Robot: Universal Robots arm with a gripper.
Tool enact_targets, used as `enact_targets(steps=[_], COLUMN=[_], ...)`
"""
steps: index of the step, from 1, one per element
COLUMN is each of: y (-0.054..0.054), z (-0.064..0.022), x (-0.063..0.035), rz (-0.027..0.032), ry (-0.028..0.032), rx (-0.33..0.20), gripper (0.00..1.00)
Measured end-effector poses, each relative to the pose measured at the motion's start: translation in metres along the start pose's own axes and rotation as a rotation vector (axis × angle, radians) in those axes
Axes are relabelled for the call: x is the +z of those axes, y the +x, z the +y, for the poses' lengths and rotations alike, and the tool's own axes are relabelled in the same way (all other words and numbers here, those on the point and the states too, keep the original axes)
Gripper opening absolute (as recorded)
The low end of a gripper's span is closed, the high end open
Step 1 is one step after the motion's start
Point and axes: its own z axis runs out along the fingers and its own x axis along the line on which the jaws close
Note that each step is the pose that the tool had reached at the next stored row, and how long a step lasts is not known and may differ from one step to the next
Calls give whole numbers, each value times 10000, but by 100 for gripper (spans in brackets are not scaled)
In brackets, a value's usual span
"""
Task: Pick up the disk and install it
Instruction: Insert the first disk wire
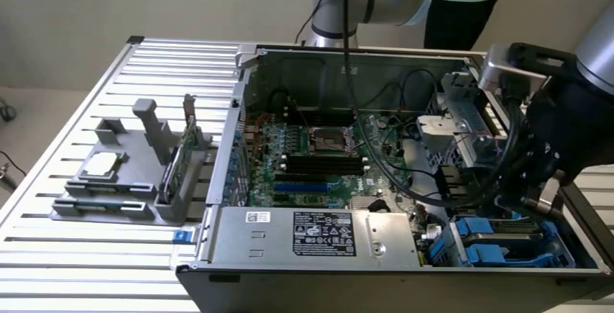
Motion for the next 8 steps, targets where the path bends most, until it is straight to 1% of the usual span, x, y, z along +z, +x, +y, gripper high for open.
enact_targets(steps=[8], y=[4], z=[8], x=[-183], rz=[-43], ry=[-19], rx=[993], gripper=[13])
